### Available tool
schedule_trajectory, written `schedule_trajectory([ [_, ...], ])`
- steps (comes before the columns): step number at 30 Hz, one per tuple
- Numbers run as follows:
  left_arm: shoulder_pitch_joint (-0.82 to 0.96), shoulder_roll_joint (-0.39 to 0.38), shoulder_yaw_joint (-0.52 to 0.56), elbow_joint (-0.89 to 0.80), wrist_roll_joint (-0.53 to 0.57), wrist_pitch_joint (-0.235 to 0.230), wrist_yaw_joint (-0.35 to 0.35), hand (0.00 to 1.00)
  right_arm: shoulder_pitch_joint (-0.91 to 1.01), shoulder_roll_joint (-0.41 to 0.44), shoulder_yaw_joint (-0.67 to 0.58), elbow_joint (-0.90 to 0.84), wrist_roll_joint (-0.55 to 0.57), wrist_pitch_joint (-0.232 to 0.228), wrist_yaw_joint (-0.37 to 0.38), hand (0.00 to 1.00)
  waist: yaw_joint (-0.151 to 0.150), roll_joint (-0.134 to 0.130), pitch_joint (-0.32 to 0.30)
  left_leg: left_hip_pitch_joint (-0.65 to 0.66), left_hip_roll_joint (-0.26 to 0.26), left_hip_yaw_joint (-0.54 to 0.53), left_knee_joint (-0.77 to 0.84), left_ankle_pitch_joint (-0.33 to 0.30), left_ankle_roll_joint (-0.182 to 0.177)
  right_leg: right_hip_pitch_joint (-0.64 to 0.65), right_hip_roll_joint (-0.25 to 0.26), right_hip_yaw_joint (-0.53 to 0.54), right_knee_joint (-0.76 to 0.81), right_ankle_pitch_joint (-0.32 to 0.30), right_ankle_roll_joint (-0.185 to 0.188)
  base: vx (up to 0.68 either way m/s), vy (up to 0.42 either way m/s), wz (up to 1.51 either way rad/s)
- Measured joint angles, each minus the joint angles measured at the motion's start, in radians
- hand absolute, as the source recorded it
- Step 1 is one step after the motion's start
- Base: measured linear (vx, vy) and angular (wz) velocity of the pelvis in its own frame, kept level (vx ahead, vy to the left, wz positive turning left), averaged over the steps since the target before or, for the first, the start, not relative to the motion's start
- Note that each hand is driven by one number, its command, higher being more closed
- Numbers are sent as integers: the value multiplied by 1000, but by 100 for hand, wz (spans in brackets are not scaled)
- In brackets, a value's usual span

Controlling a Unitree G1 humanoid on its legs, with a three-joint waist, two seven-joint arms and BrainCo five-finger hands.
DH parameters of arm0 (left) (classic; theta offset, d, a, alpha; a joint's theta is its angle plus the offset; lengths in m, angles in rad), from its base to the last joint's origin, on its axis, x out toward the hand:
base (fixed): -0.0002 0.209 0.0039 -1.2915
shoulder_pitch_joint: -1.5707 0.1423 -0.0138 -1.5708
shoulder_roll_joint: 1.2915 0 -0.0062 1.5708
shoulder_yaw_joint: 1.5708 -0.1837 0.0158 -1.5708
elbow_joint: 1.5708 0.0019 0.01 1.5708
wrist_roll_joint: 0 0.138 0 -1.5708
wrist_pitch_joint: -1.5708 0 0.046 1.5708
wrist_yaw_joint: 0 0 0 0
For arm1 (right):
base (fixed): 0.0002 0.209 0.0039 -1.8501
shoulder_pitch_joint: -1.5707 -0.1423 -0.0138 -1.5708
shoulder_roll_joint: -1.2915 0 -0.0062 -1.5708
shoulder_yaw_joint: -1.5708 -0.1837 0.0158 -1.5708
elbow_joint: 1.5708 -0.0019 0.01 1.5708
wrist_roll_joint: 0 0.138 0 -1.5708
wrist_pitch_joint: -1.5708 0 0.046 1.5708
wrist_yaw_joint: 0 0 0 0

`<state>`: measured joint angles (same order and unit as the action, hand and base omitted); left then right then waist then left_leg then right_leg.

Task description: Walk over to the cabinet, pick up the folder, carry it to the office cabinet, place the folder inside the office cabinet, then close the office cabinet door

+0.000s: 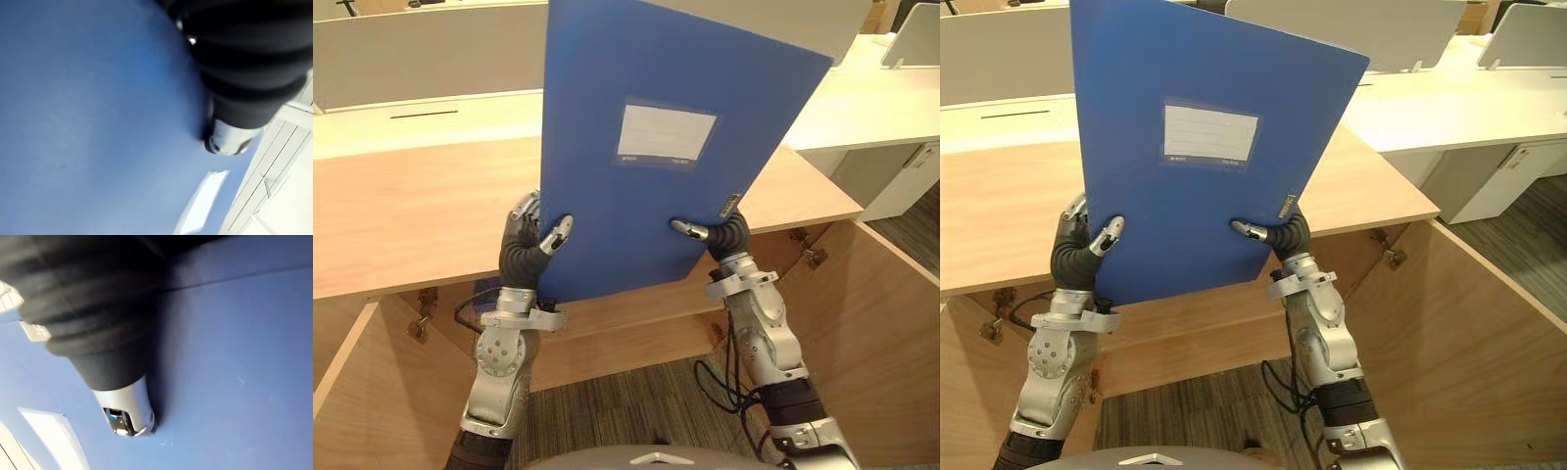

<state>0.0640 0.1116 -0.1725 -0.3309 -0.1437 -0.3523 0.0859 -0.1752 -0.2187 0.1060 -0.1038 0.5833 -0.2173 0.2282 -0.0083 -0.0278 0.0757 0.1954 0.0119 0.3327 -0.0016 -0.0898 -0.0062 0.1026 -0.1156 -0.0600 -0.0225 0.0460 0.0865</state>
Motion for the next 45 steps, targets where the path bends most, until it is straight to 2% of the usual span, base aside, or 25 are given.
schedule_trajectory([
  [7,56,-57,110,-6,79,-16,76,0,55,93,2,-46,-7,0,-20,100,8,0,0,-1,1,-13,-2,2,0,5,-2,-9,0,0,0,-25,-19,6],
  [10,99,-89,181,-5,92,-17,95,0,69,123,4,-46,-28,0,-22,100,7,1,0,-1,1,-22,-10,8,0,6,-3,-13,0,-1,0,-32,-22,8],
  [13,152,-130,289,15,90,-16,147,0,99,143,-2,-61,-39,-1,-37,100,10,2,0,-1,0,-37,-24,19,-1,7,-4,-25,0,-1,1,-25,-28,16],
  [17,216,-159,398,90,77,16,194,0,127,152,-41,-119,-41,-6,-49,100,17,2,1,17,-2,-61,-59,41,-3,19,-4,-41,0,-9,0,-23,-28,18],
  [19,245,-172,417,109,76,24,193,0,130,152,-52,-120,-41,-7,-60,100,26,2,1,17,-3,-64,-72,48,-4,20,-4,-43,1,-15,1,-43,-26,8],
  [25,275,-190,432,173,70,43,169,0,141,151,-62,-119,-42,-7,-63,100,29,6,3,12,-2,-89,-76,59,-8,19,-6,-67,3,-23,5,-10,-19,11],
  [31,289,-190,433,340,67,84,127,0,181,149,-82,-118,-42,-6,-68,100,32,6,3,-4,-3,-112,-76,62,-8,17,-9,-92,-2,-25,7,-6,-23,12],
  [35,289,-189,425,514,87,119,83,0,180,149,-77,-118,-66,-5,-68,100,35,6,3,-5,-2,-112,-76,63,-8,17,-8,-92,-5,-25,7,0,0,0],
  [41,268,-177,426,798,131,164,59,0,181,143,-26,-125,-122,-6,-81,100,32,5,3,-2,0,-104,-76,62,-9,15,-5,-85,-5,-25,7,-23,-13,-4],
  [45,239,-127,413,997,176,181,60,0,181,95,58,-158,-213,-6,-84,100,32,5,4,-2,5,-77,-75,60,-12,3,2,-57,-10,-16,3,-33,-20,-17],
])
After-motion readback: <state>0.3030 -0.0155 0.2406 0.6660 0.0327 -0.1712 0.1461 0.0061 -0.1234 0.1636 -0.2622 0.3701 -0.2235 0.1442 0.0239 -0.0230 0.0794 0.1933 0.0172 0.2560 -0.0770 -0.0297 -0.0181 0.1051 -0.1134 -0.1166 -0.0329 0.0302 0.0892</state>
